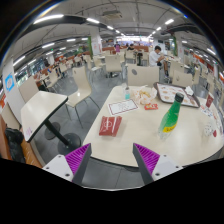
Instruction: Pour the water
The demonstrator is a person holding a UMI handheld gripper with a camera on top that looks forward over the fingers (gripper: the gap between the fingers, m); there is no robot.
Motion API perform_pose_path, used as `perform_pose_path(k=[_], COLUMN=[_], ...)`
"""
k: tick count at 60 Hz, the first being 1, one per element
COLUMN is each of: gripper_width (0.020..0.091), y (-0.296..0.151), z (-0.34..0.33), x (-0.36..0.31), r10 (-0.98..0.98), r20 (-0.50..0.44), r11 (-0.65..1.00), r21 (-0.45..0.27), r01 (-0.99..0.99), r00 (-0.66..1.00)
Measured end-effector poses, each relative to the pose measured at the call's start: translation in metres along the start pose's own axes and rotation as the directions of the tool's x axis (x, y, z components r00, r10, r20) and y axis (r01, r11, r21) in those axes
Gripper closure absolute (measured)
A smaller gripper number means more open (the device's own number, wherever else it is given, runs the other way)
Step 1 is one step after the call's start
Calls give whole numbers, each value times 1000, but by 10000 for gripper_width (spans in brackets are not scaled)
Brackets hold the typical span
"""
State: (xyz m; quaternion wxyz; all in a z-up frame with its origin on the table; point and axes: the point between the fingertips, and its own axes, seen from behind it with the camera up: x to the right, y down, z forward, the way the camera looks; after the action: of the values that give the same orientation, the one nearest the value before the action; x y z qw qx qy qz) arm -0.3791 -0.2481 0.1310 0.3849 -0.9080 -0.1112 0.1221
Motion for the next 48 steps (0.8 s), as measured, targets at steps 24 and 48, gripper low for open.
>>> perform_pose_path(k=[24,48], gripper_width=[260,259], y=[6,1], z=[6,40], x=[24,178], r10=[84,141], r20=[-46,-272], r11=[996,985], r21=[-10,131], r01=[-84,-108], r00=[995,952])
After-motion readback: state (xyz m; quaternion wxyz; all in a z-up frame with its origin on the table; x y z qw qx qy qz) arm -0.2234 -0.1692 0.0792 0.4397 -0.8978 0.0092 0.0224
